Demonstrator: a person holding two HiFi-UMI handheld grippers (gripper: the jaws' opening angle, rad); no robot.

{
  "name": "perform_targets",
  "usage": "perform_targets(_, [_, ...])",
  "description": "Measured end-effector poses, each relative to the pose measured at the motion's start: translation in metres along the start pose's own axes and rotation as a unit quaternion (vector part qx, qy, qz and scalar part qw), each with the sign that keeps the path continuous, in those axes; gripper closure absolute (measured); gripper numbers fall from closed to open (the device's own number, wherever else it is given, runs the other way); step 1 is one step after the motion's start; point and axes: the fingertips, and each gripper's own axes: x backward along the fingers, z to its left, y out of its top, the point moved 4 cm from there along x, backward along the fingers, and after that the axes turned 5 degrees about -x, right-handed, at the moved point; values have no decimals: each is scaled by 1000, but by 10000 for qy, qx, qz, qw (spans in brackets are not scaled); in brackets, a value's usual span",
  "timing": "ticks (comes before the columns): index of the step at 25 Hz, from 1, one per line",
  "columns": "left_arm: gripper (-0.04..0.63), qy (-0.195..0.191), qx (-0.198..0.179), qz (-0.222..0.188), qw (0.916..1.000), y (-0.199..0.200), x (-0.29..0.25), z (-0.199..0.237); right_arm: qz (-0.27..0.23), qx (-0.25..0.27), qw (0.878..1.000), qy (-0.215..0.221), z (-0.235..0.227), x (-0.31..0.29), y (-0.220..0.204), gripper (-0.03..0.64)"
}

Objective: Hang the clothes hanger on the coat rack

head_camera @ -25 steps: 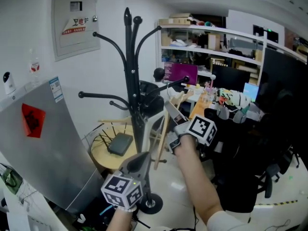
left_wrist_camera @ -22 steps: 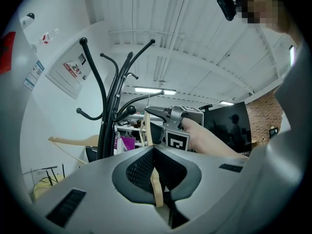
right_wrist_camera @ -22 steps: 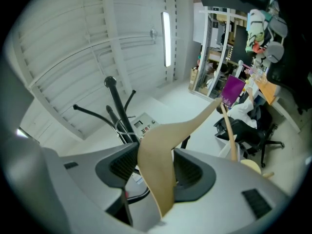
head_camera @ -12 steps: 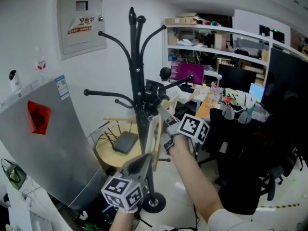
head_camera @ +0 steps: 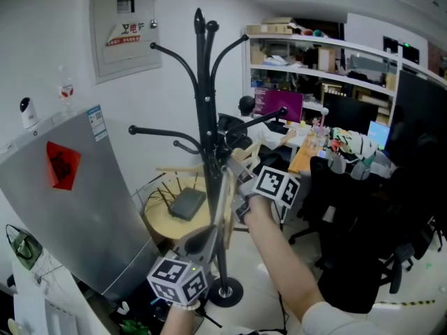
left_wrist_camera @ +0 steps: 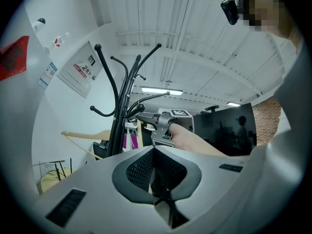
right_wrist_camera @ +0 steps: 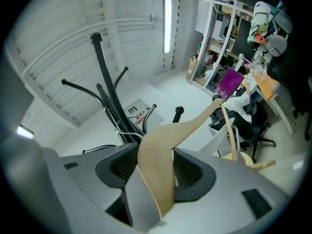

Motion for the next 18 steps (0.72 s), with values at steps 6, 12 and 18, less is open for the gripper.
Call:
perform_targets(6, [598,61,7,51,10000,-3,5,-1,109,-37,9999,-84,-6,-6,-8,370])
perform_targets(12, [598,95,7,86,9999,-5,10,-3,244,-53,9994,-232,-17,-10,-21,370])
perform_targets(18, [598,152,36,87,9998,-6,15,-2,276,-20,9991,-320,-24,-13,-25,370])
